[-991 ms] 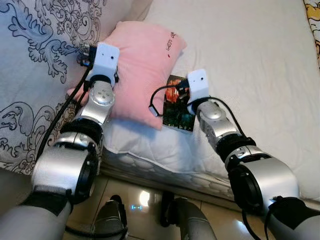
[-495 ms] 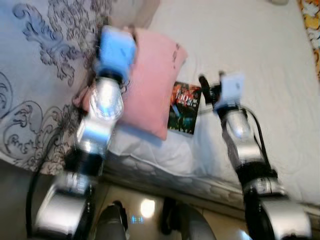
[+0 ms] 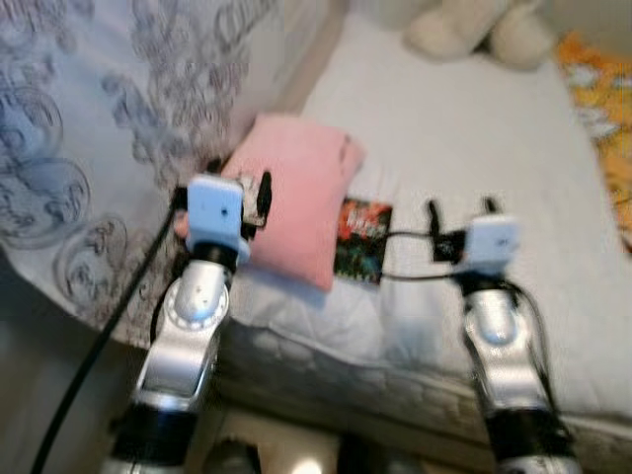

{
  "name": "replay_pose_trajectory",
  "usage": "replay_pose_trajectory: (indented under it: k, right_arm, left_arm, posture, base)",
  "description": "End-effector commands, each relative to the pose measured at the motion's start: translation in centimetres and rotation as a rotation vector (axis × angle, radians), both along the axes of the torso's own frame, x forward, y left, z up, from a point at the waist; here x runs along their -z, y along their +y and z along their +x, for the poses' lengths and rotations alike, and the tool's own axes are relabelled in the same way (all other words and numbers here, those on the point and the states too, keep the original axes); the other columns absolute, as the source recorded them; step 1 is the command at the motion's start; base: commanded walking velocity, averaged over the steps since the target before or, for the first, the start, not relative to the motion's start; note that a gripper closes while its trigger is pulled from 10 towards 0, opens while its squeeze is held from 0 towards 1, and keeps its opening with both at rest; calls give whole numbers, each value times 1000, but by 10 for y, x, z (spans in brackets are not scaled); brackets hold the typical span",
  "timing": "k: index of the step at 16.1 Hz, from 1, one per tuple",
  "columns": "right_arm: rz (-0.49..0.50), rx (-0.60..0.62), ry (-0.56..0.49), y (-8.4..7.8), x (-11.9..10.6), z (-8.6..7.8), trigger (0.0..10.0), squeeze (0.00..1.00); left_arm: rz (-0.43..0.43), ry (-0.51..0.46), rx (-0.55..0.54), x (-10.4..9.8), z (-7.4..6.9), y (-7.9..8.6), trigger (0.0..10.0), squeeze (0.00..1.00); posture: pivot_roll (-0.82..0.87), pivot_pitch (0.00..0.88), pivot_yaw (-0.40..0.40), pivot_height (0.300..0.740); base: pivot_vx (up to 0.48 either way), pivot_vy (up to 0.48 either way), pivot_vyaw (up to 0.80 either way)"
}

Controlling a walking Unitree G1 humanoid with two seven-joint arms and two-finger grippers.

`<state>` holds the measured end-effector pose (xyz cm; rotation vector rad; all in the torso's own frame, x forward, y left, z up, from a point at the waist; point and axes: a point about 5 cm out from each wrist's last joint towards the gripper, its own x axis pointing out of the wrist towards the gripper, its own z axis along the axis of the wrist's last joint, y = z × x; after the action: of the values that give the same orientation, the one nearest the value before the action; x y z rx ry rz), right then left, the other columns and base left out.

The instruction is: Clean up the room

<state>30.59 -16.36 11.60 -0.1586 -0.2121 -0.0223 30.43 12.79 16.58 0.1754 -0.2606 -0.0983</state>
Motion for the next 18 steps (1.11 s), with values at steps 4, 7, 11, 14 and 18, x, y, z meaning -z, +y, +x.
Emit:
replay_pose_trajectory:
  k: [4, 7, 11, 14, 18]
  right_arm:
    - [9, -33, 61, 9, 5, 3, 10000, 0]
    - [81, -83, 93, 12, 16, -3, 10000, 0]
    - [153, -26, 174, -13, 35, -35, 10000, 0]
    - [97, -38, 233, -26, 53, -62, 10000, 0]
    - [82, -66, 190, -12, 43, -41, 10000, 0]
  left_arm:
    - [-25, 121, 12, 26, 2, -13, 10000, 0]
    - [-43, 164, -50, 44, -4, 3, 10000, 0]
    - [-17, 249, 17, 65, -38, 23, 10000, 0]
    - [-26, 313, 74, 76, -59, 25, 10000, 0]
    - [-57, 240, 74, 58, -30, 5, 10000, 0]
  posture:
    - [-13, 0, -34, 740]
    - [-4, 0, -41, 740]
    - [4, 0, -21, 740]
    - [30, 0, -28, 740]
    - [21, 0, -25, 740]
  base:
    - [0, -480, 0]
    - [0, -480, 0]
    - [0, -360, 0]
    - [0, -160, 0]
    - [0, -474, 0]
